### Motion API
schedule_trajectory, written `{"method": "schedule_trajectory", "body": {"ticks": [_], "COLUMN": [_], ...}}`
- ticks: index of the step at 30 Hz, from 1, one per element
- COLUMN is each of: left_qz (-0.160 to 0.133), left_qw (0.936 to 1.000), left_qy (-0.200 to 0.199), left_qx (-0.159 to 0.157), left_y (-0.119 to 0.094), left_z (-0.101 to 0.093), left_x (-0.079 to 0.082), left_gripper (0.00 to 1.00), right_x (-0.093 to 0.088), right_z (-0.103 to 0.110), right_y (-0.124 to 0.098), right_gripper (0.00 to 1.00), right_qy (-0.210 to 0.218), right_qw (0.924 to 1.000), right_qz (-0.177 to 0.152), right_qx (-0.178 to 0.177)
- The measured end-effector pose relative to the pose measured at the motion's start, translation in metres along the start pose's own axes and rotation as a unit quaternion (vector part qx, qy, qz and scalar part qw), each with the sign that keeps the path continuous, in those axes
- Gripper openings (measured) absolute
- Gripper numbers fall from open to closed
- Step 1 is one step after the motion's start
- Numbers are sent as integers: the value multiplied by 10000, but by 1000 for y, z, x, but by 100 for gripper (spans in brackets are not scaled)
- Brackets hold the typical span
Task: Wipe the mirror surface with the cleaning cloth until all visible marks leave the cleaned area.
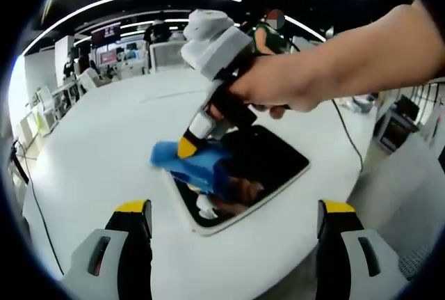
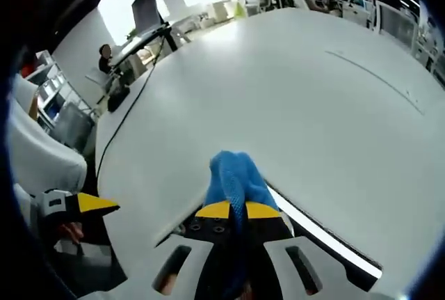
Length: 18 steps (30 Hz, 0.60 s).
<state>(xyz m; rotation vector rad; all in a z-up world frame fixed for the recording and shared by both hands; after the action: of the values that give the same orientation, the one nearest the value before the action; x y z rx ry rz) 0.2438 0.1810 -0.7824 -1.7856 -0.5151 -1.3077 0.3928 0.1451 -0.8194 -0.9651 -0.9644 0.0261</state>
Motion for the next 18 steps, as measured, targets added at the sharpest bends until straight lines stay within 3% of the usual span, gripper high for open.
{"method": "schedule_trajectory", "body": {"ticks": [3, 6, 9, 18], "left_qz": [-163, -286, -459, -283], "left_qw": [9995, 9990, 9985, 9995], "left_qy": [-140, 205, 150, 154], "left_qx": [-211, -262, -269, -25], "left_y": [1, 3, 3, 2], "left_z": [-6, -8, -5, 3], "left_x": [6, 12, 16, 8], "left_gripper": [100, 100, 100, 100], "right_x": [4, 6, 9, 11], "right_z": [-5, -6, -8, -12], "right_y": [4, 4, 8, 14], "right_gripper": [0, 0, 0, 0], "right_qy": [-48, -52, -5, -87], "right_qw": [10000, 10000, 10000, 9999], "right_qz": [13, 28, 33, 78], "right_qx": [-13, -27, -38, 19]}}
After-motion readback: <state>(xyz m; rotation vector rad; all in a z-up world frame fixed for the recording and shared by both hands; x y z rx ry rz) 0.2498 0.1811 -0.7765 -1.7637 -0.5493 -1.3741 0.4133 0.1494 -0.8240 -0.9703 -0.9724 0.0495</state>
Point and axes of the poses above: the point that each gripper's makers call its tool centre point, and the gripper's own axes: y roughly forward along the fingers, z roughly to its left, x roughly out of its top, the point moved 4 cm from there along -y, roughly backward along the fingers, and after that the axes turned 11 degrees about -z, right-handed, at the moved point
